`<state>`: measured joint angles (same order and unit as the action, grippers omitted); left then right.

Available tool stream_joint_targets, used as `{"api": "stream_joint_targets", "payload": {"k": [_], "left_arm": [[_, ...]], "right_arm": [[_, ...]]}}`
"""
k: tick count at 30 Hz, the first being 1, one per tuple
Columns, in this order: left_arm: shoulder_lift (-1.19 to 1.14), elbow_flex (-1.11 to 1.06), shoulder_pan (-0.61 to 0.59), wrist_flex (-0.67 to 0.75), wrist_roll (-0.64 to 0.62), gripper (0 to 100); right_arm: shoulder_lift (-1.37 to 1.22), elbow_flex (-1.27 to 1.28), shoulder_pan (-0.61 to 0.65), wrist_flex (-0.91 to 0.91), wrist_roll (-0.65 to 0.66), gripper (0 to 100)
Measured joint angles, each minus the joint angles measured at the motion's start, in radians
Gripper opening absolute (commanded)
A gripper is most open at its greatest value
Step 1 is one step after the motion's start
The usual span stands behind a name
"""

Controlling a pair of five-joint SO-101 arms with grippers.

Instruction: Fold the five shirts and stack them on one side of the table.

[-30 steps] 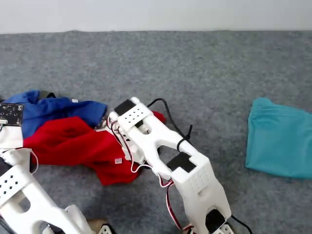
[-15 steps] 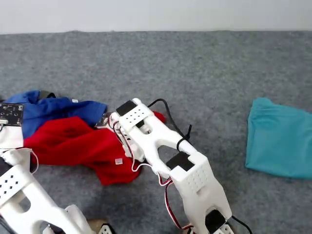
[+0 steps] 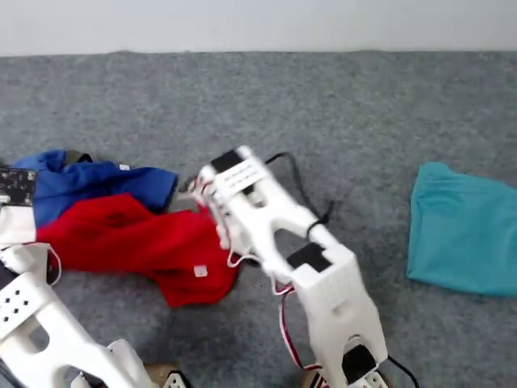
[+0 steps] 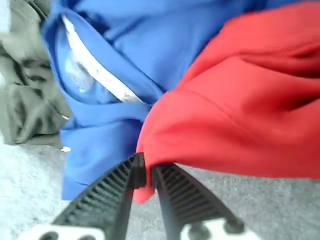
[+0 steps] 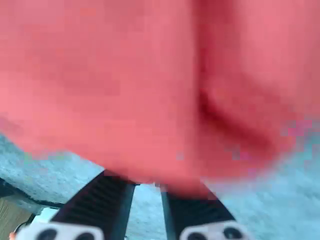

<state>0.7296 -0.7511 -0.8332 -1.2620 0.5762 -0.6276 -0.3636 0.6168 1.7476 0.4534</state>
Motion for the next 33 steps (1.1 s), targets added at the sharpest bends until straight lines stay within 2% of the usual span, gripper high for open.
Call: {"api": "stream_joint_targets", "payload": {"k": [8,14,21,27,33], "left_arm": [[0.0,0.258,0.183,-0.157,-0.002,1],[0.0,0.453,0.319,-0.167,-0.064,1],[0.0,0.684,0.506,-0.164,-0.068,1],[0.0,0.819,0.595,-0.017,-0.068,1],[0.002,0.916,0.634,0.18,-0.068,2]], "right_arm": [[0.321,-0.015,-0.141,0.003,0.084,1.0],[0.623,-0.015,-0.213,0.003,0.117,1.0],[0.924,-0.015,-0.354,-0.058,0.181,1.0],[1.143,-0.015,-0.502,-0.23,0.195,1.0],[1.297,-0.015,-0.586,-0.359,0.279,1.0]]}}
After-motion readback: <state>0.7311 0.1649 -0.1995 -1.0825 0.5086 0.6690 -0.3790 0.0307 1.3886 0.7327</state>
